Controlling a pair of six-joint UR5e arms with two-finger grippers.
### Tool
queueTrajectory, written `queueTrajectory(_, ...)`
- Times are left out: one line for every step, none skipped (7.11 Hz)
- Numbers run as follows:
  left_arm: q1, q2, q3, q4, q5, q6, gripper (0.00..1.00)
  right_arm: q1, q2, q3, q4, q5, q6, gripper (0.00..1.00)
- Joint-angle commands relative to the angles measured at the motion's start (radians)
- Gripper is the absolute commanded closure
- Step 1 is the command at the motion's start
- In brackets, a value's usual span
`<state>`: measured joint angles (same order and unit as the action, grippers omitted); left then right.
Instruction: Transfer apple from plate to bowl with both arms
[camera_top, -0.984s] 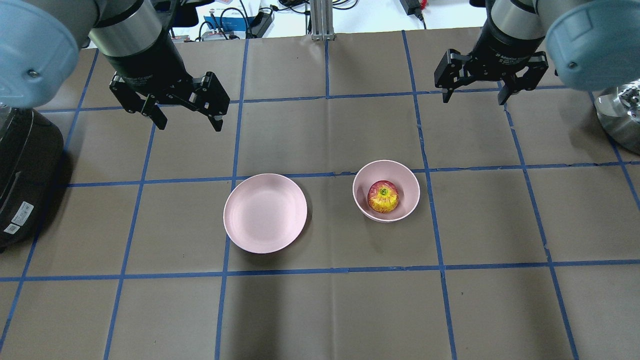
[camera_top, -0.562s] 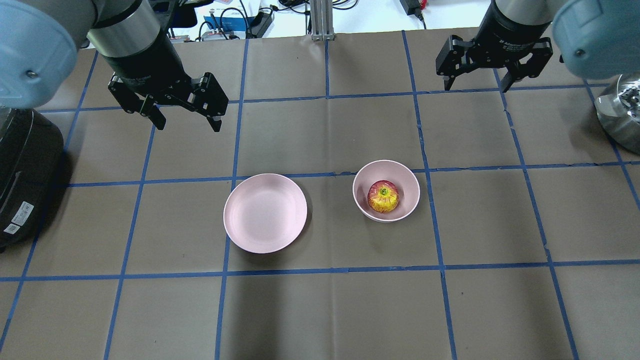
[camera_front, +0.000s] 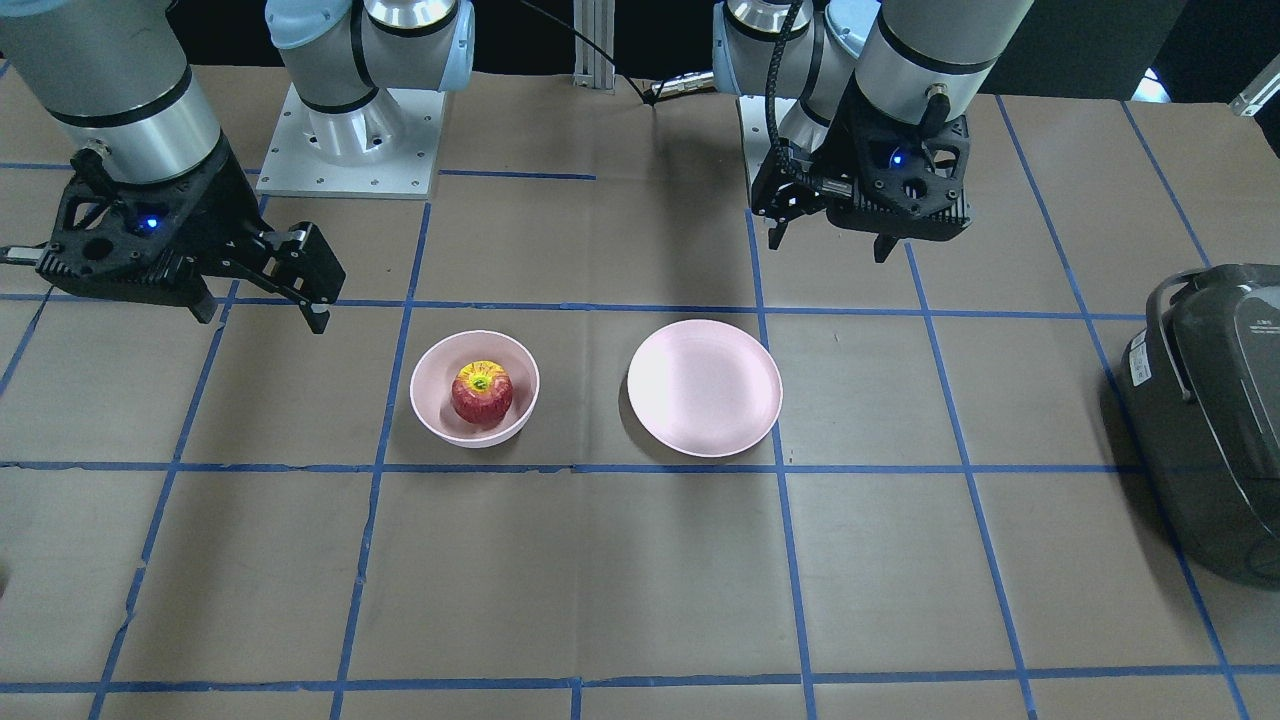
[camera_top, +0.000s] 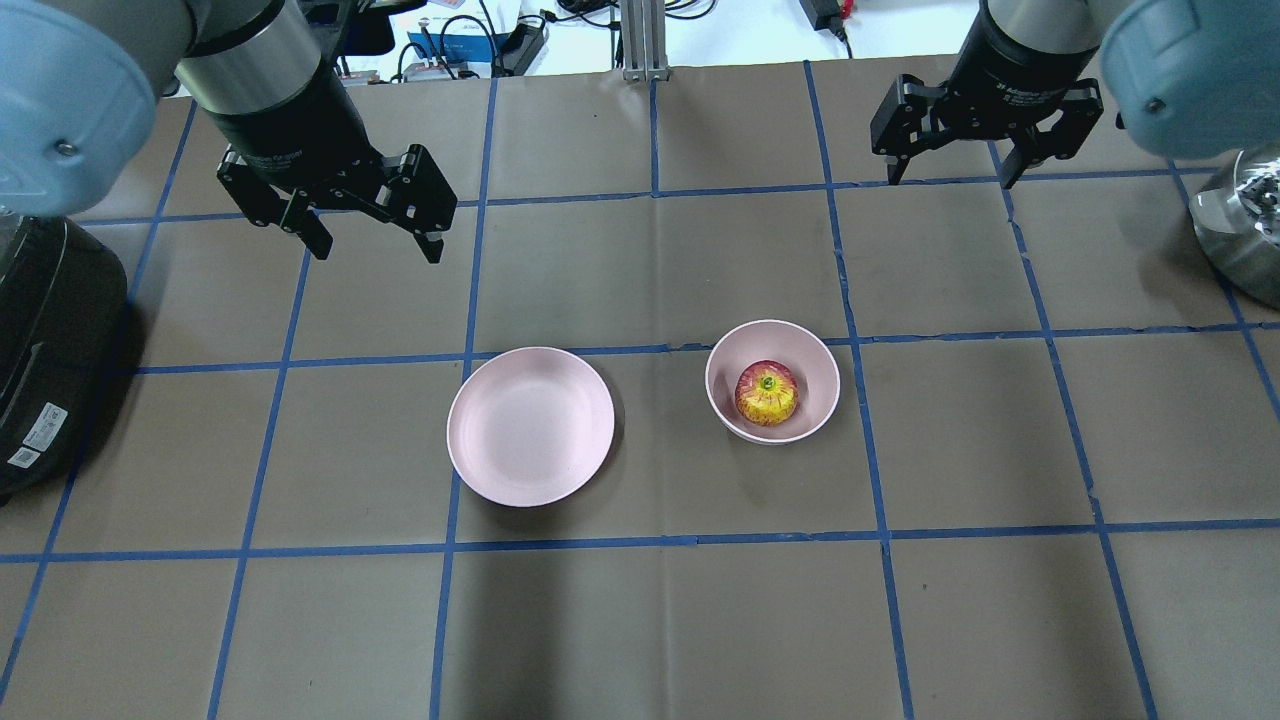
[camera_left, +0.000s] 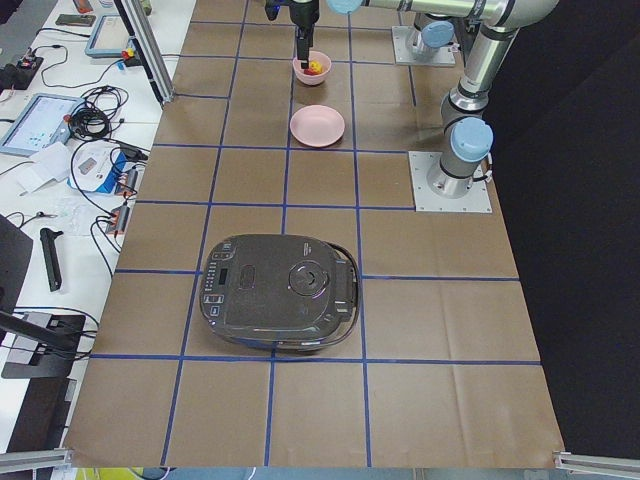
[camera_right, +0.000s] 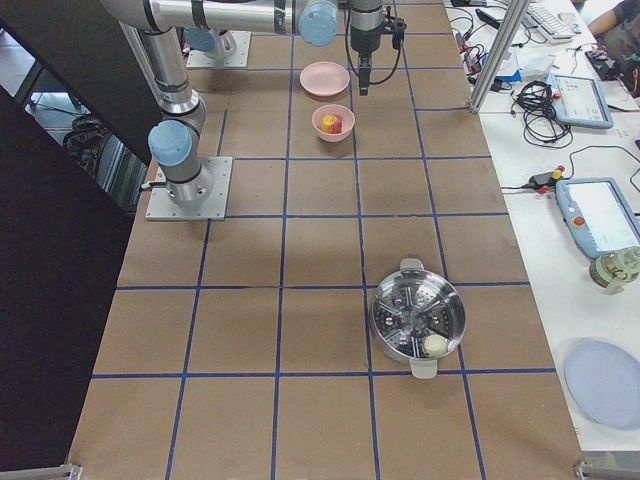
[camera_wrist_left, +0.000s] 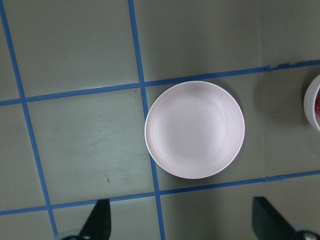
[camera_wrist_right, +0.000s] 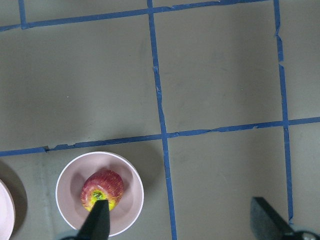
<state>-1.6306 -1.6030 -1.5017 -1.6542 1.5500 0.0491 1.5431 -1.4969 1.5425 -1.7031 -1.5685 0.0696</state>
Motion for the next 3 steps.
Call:
queueTrajectory(0.001,0.0,0.0,0.001,0.001,0.002,0.0,0.0,0.006,0.001,-0.004,0.002,-0.001,0.0)
queueTrajectory(0.003,0.001,0.002,0.002,0.001,0.001,0.0,0.0,0.009,0.001,-0.003,0.002,-0.001,0.0)
queueTrajectory(0.003,0.0,0.002,0.002,0.002,0.001,0.0,0.0,0.01,0.002,-0.003,0.002,-0.001,0.0)
